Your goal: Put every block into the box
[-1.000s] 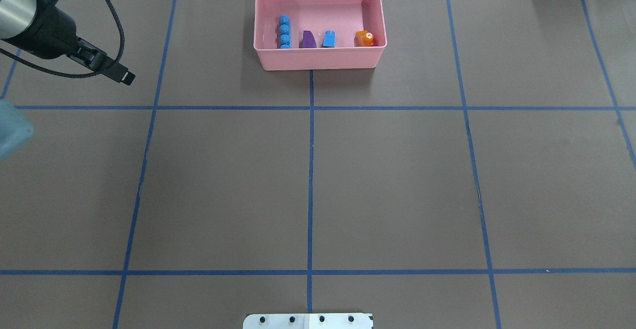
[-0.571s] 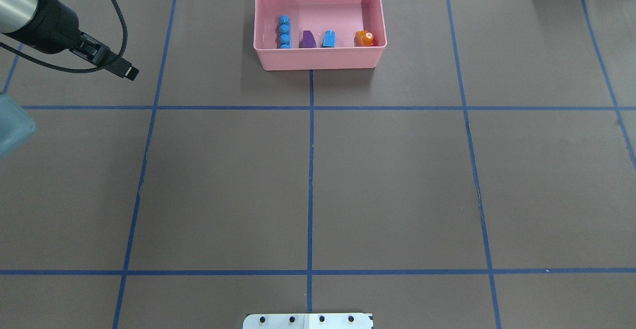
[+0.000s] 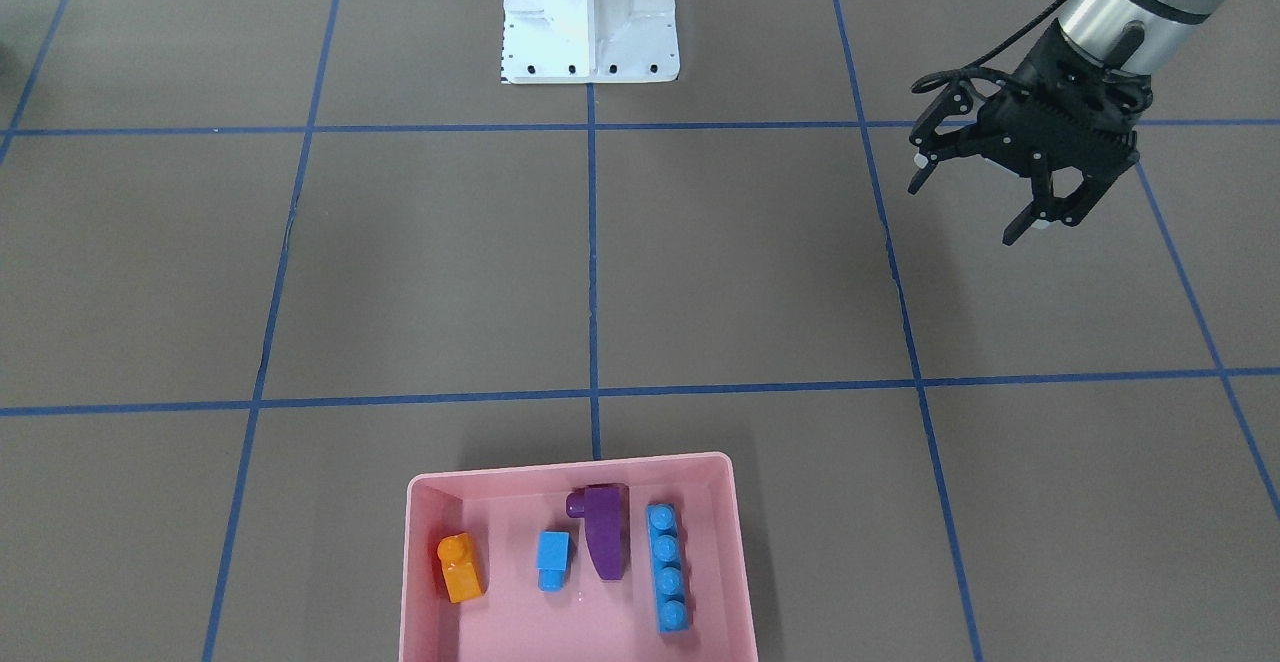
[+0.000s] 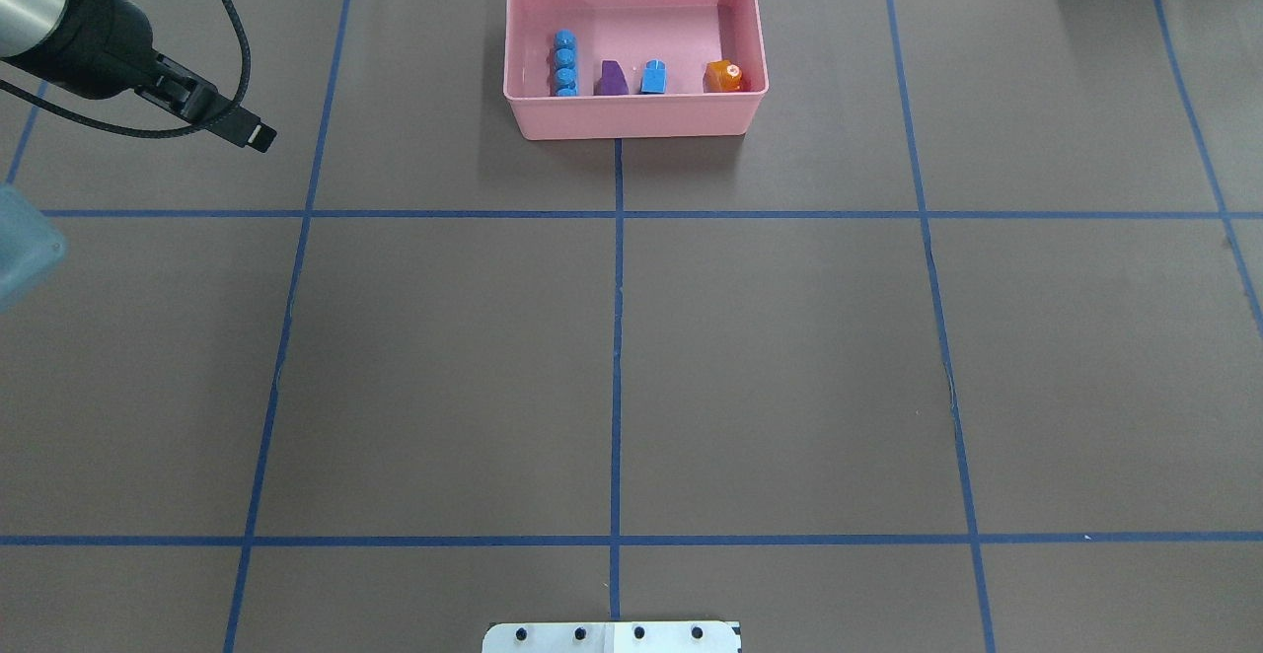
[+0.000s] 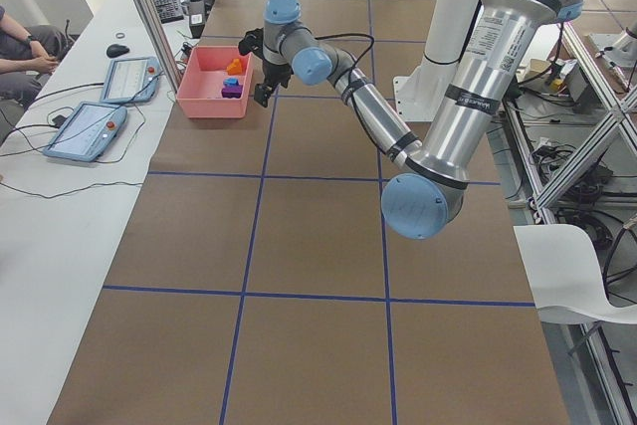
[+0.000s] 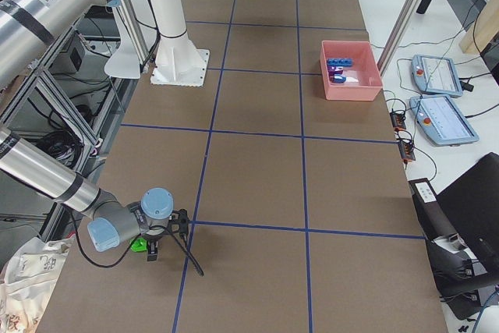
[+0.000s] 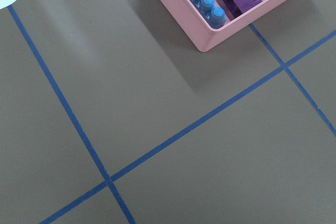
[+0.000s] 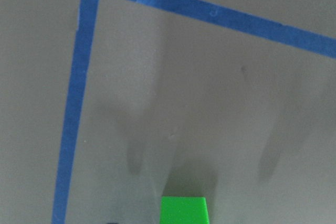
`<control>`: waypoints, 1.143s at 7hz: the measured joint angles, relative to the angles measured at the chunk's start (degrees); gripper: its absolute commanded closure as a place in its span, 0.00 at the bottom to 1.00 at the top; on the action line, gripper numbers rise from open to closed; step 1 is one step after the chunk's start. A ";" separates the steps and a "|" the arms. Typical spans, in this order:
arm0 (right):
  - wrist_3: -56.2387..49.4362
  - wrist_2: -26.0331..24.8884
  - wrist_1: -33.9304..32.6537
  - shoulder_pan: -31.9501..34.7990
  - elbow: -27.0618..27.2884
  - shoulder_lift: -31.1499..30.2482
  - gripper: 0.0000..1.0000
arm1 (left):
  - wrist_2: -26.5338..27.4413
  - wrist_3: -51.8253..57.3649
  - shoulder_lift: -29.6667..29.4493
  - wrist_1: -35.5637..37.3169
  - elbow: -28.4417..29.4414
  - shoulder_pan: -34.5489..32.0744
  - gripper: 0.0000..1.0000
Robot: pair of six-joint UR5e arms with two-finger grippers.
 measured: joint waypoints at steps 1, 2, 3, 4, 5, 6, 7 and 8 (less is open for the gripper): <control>0.06 0.32 0.01 -0.54 -0.05 0.00 0.24 | -0.02 -0.01 0.00 0.00 -0.13 -0.05 0.00; 0.23 0.52 0.01 -1.09 -0.13 0.00 0.26 | -0.03 -0.01 0.00 0.00 -0.20 -0.17 0.00; 0.37 0.59 0.00 -1.51 -0.25 0.00 0.41 | -0.03 -0.03 0.00 0.02 -0.35 -0.29 0.00; 0.45 0.63 -0.04 -1.98 -0.37 0.00 0.66 | -0.04 -0.07 0.01 0.06 -0.64 -0.34 0.00; 0.47 0.66 -0.06 -2.54 -0.46 -0.03 0.97 | -0.04 -0.09 0.05 0.08 -0.89 -0.40 0.00; 0.40 0.65 -0.07 -3.15 -0.55 -0.06 1.00 | -0.04 -0.10 0.10 0.08 -1.08 -0.44 0.00; 0.24 0.59 -0.05 -3.84 -0.58 -0.07 1.00 | -0.04 -0.12 0.16 0.09 -1.27 -0.49 0.00; 0.06 0.42 0.43 -4.46 -0.55 -0.20 1.00 | -0.06 -0.16 0.28 0.09 -1.35 -0.53 0.00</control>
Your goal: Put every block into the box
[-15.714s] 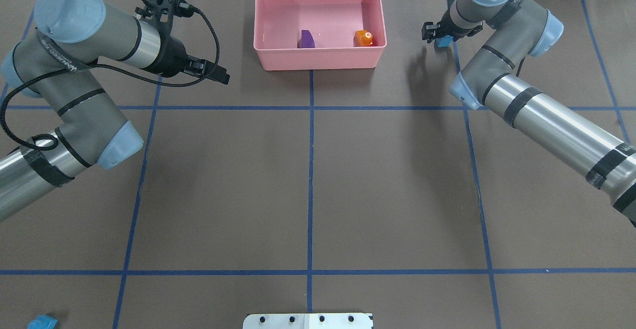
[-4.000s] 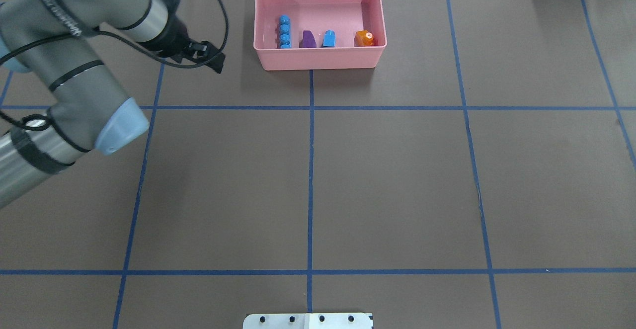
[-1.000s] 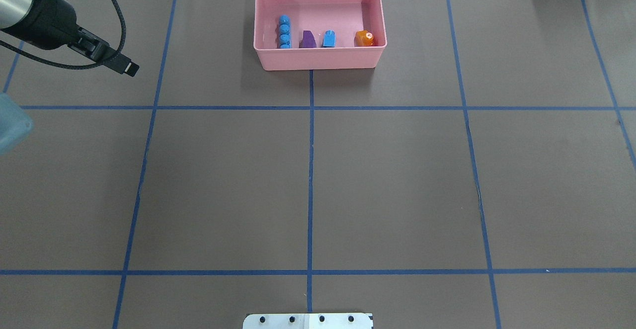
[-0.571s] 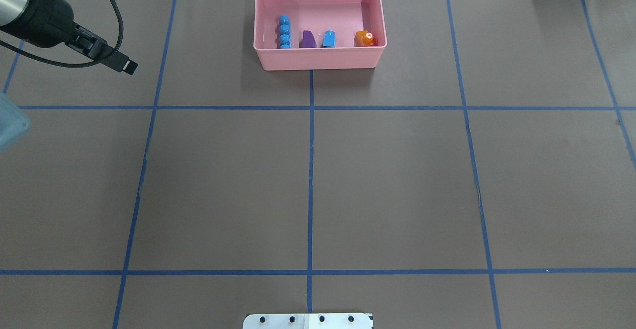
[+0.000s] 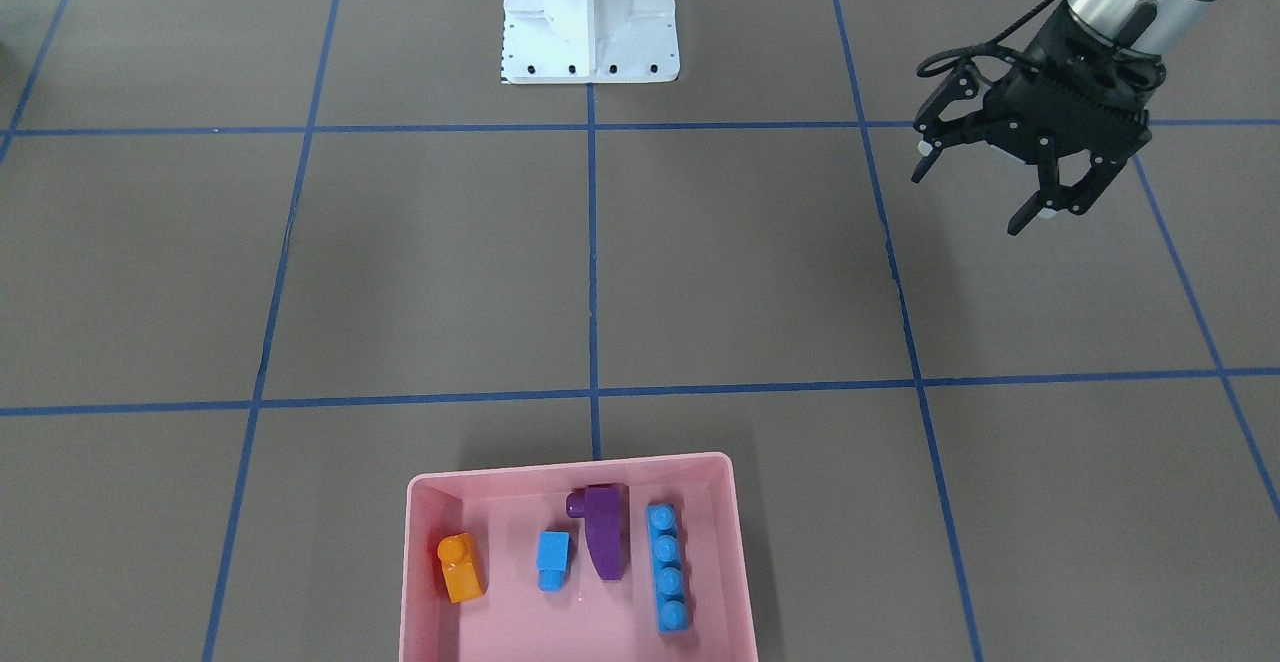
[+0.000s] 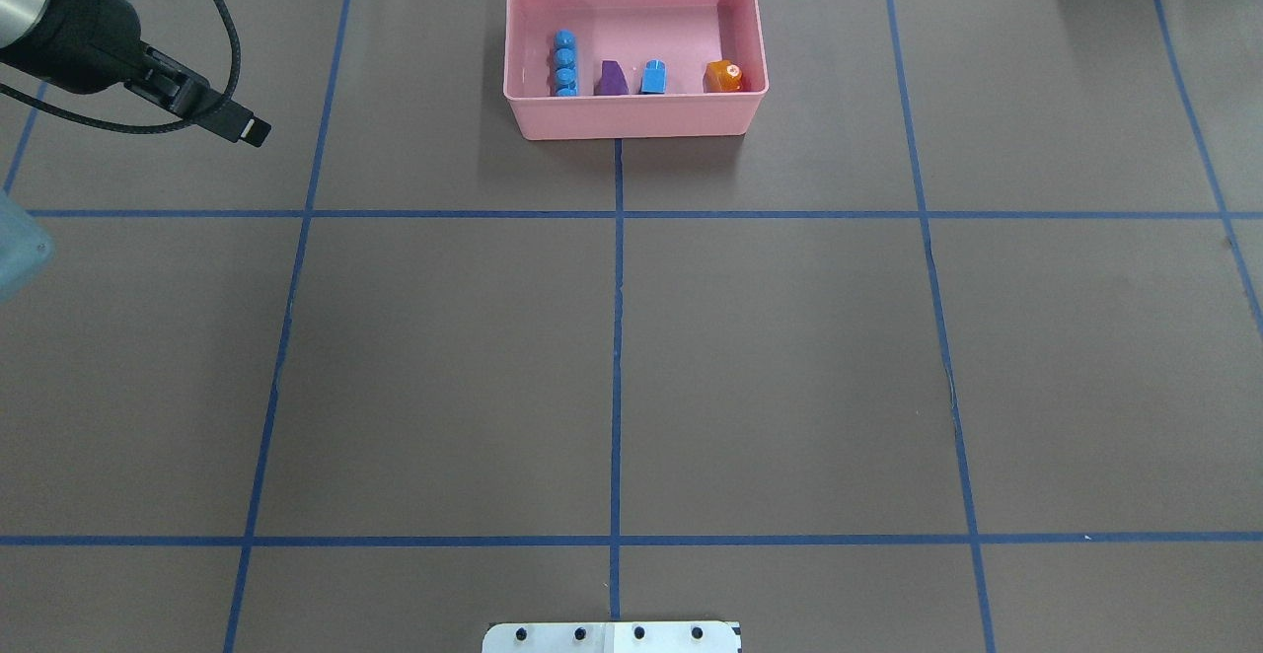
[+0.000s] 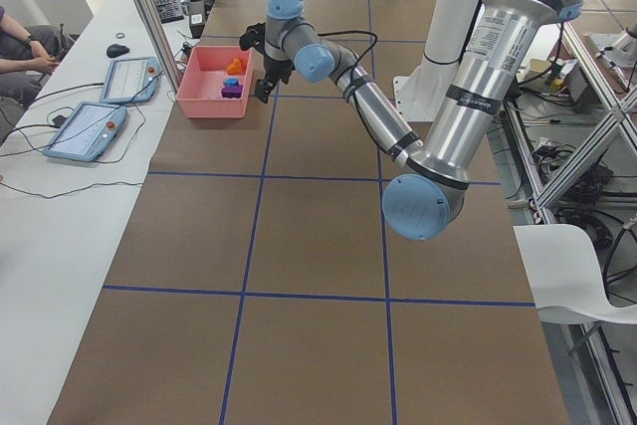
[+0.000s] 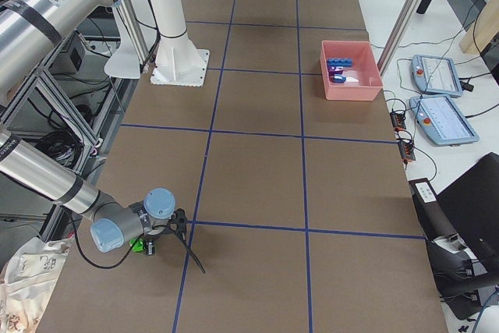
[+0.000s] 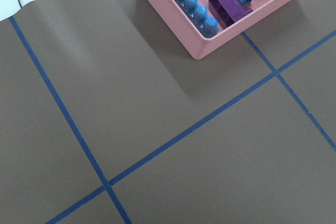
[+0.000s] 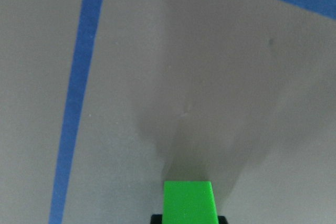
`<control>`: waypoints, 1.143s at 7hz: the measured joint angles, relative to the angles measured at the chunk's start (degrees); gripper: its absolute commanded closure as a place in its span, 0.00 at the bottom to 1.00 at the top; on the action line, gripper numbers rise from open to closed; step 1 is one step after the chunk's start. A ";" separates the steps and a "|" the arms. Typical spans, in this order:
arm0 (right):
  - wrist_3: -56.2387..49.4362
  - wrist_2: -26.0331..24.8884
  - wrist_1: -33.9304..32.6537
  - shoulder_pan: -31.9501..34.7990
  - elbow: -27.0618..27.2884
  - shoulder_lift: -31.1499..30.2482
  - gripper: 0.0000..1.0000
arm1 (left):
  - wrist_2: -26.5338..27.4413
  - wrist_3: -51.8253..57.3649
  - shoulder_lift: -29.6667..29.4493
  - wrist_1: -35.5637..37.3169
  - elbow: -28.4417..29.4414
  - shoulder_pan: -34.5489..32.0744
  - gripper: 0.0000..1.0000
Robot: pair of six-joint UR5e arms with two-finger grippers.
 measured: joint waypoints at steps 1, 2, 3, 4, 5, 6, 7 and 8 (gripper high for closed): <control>-0.06 -0.36 2.63 -0.30 0.19 -0.76 1.00 | -0.02 -0.02 0.25 0.00 -0.01 -0.02 0.00; 0.03 -0.80 6.53 -0.13 0.48 -2.08 1.00 | -0.02 -0.03 0.53 0.02 0.00 -0.03 0.00; 0.18 -1.27 9.01 1.24 1.41 -3.13 1.00 | -0.04 -0.03 0.68 0.23 0.05 -0.03 0.00; 0.13 -1.48 10.05 5.49 3.18 -3.80 1.00 | -0.06 -0.03 0.73 0.69 0.12 -0.04 0.00; -0.01 -1.54 10.38 12.04 5.42 -3.95 1.00 | -0.07 -0.03 0.78 1.02 0.26 -0.04 0.00; -0.07 -1.43 10.28 18.39 8.08 -3.60 1.00 | -0.07 -0.01 1.13 1.16 0.44 -0.04 0.00; 0.00 -0.79 8.95 23.47 10.61 -1.86 1.00 | -0.05 0.14 2.17 1.23 0.49 -0.04 0.00; 0.11 0.45 5.03 28.02 12.86 2.05 1.00 | -0.01 0.44 3.63 1.28 0.55 -0.04 0.00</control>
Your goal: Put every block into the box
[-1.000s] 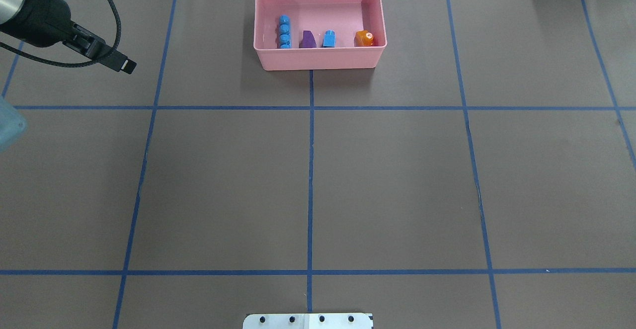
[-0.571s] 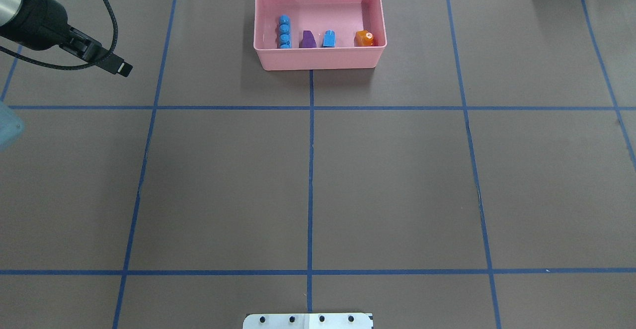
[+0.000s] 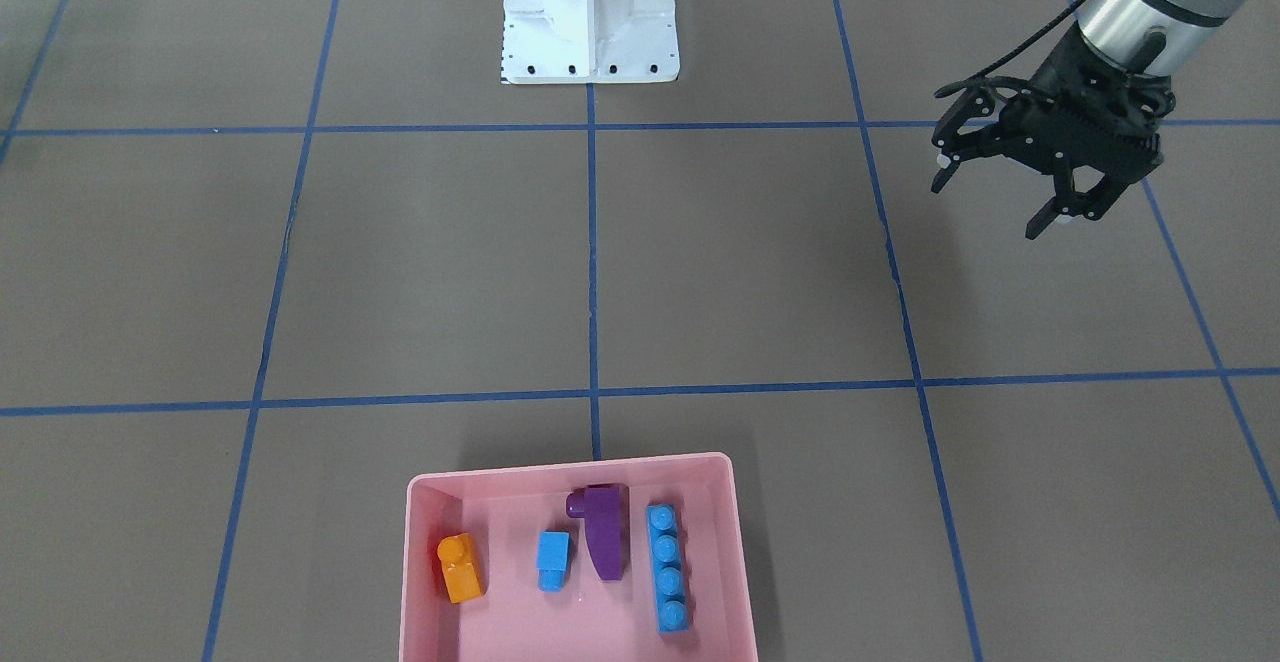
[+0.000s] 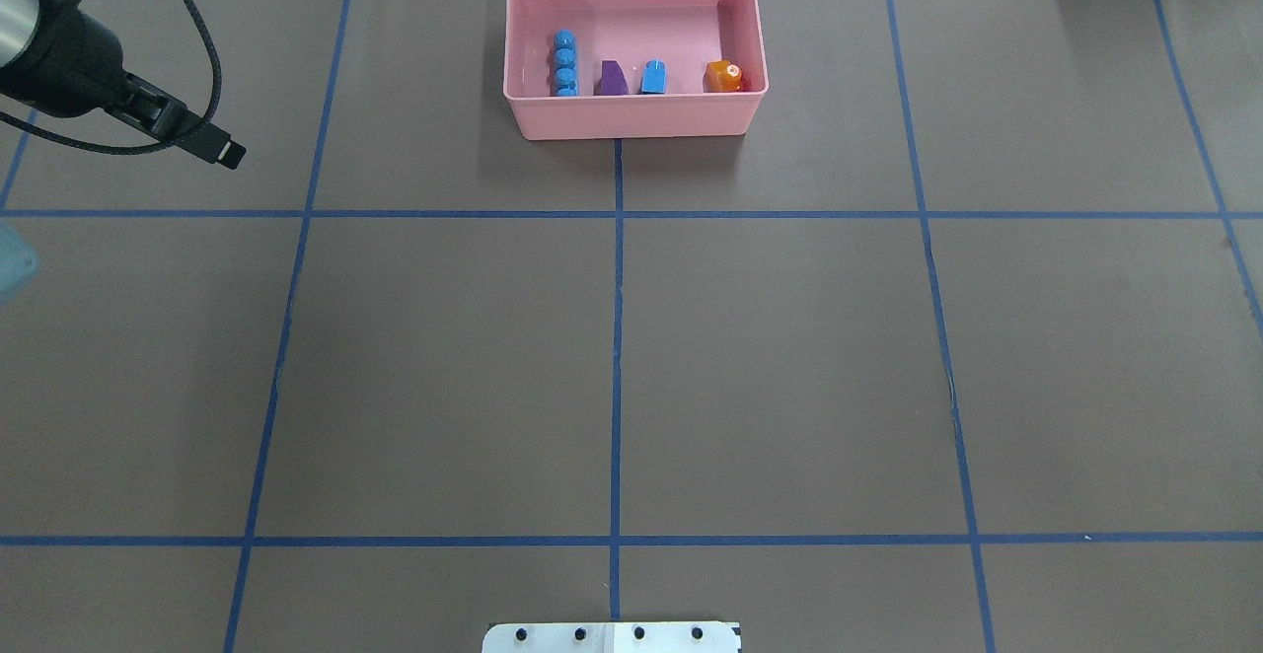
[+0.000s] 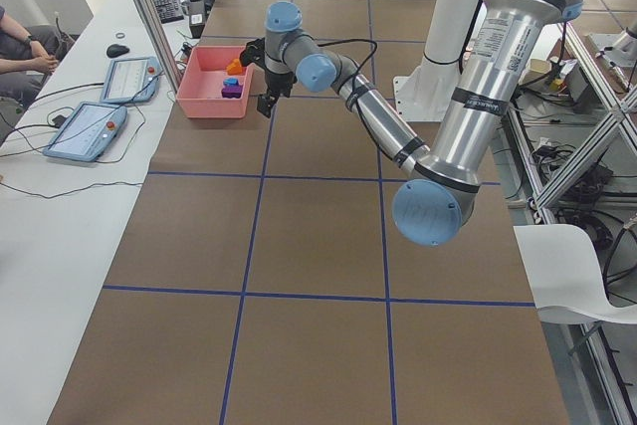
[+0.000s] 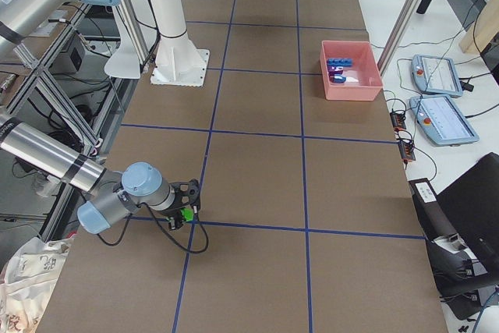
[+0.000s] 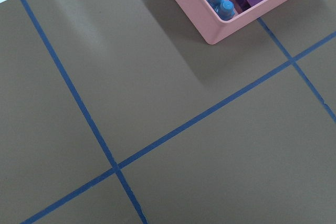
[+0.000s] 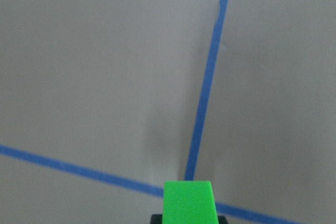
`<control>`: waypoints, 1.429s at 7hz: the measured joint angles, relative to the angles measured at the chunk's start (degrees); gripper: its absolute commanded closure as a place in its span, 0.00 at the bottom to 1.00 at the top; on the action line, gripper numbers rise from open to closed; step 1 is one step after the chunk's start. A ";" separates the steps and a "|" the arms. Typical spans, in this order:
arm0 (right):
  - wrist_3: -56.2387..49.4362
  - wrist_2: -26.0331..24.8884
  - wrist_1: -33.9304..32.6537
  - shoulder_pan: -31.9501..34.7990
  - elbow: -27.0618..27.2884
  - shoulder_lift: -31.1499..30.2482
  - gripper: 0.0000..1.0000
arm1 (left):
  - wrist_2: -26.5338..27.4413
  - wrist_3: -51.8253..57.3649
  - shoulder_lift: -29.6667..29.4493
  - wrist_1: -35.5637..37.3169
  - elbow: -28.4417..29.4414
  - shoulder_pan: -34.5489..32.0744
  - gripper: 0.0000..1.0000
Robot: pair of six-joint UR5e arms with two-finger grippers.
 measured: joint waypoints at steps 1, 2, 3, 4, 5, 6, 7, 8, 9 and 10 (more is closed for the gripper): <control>0.05 1.26 -7.75 3.57 2.55 6.18 1.00 | 0.08 0.24 1.20 0.18 0.11 -0.12 0.00; 0.06 1.87 -17.61 5.80 4.75 13.91 1.00 | 0.21 0.43 2.39 0.52 0.08 -0.77 0.00; 0.09 2.07 -26.52 6.93 5.86 21.66 1.00 | 0.29 0.65 3.85 0.67 0.02 -2.10 0.00; 0.17 2.08 -35.98 7.30 6.32 30.42 1.00 | 0.54 2.98 6.10 0.70 0.16 -4.22 0.00; 0.29 1.99 -45.13 7.04 6.56 38.94 1.00 | 1.05 8.65 8.43 0.71 0.94 -7.04 0.00; 0.61 1.82 -53.49 5.89 6.65 46.89 1.00 | 1.44 15.42 9.90 0.87 2.81 -10.60 0.00; 2.14 1.51 -60.91 3.63 6.51 54.80 1.00 | 1.51 20.23 10.86 1.06 5.28 -13.94 0.00; 5.45 0.99 -66.50 0.87 6.24 61.81 1.00 | 1.45 22.58 12.40 1.13 7.99 -16.72 0.00; 10.58 -0.61 -70.46 -2.98 5.48 68.49 1.00 | 1.24 23.93 14.11 0.76 12.19 -20.27 0.00; 15.87 -3.27 -72.51 -6.95 3.12 74.68 1.00 | 0.94 26.89 14.64 -0.41 16.71 -24.32 0.00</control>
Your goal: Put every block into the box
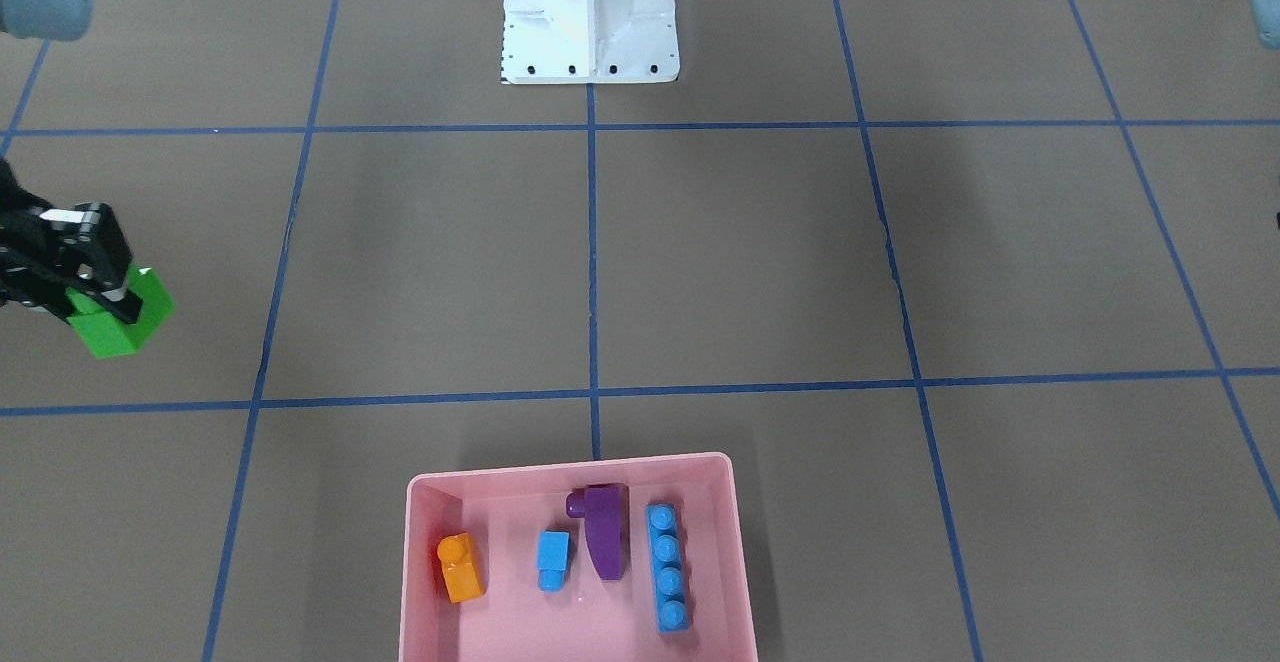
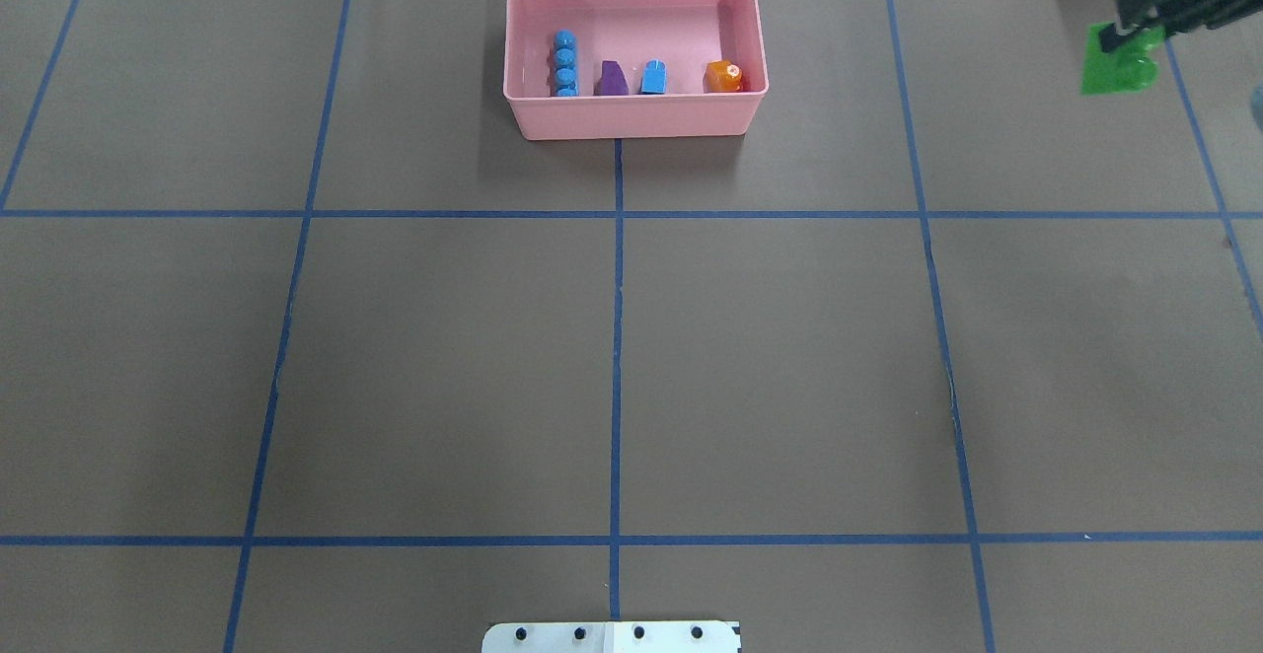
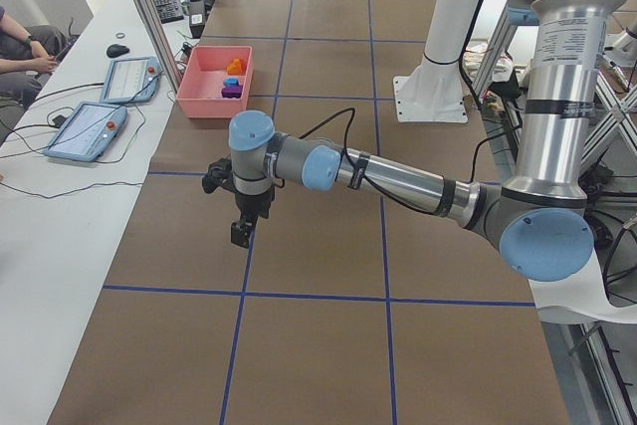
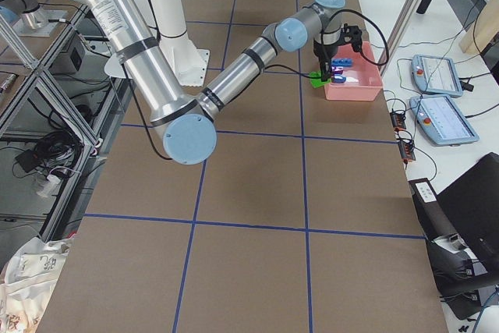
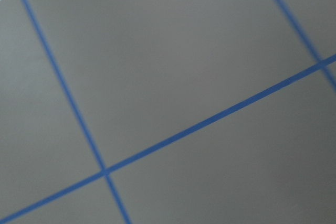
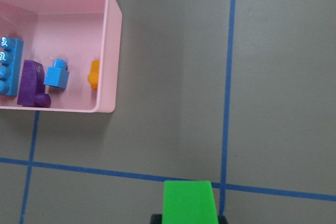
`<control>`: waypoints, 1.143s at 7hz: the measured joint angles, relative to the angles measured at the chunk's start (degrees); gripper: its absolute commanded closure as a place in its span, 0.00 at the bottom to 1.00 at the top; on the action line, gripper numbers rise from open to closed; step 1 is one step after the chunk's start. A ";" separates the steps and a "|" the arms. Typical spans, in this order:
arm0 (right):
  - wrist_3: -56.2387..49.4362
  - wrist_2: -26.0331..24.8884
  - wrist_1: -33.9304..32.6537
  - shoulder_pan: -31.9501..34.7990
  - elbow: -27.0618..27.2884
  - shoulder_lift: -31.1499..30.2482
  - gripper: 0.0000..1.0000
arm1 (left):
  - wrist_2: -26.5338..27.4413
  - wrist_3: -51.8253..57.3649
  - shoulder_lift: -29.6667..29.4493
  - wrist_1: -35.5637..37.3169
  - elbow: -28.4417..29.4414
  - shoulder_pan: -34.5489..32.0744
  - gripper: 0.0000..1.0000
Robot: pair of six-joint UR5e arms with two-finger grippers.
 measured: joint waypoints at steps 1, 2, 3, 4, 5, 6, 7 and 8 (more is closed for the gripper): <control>4.92 -3.12 -0.71 -4.03 -5.47 7.13 1.00 | -0.22 4.38 0.08 -0.72 2.83 -2.35 0.00; 8.65 -5.96 -0.72 -7.29 -13.30 14.66 1.00 | -0.27 6.86 0.33 -0.56 4.47 -3.25 0.00; 11.33 -8.28 0.01 -9.77 -23.27 22.66 1.00 | -0.33 7.83 0.64 -0.22 5.19 -3.61 0.00; 12.75 -10.00 2.80 -11.20 -32.64 28.46 1.00 | -0.36 8.10 0.86 0.03 5.49 -3.74 0.00; 13.35 -11.34 7.34 -11.76 -39.66 31.13 1.00 | -0.39 8.14 1.05 0.23 5.55 -3.77 0.00; 13.60 -13.02 13.47 -11.96 -46.84 33.03 1.00 | -0.46 8.15 1.30 0.29 5.53 -3.80 0.00; 13.75 -14.49 20.42 -12.05 -54.22 34.81 1.00 | -0.51 8.15 1.46 0.29 5.49 -3.80 0.00; 13.90 -15.89 26.59 -12.29 -60.53 36.08 1.00 | -0.54 8.14 1.52 0.28 5.44 -3.80 0.00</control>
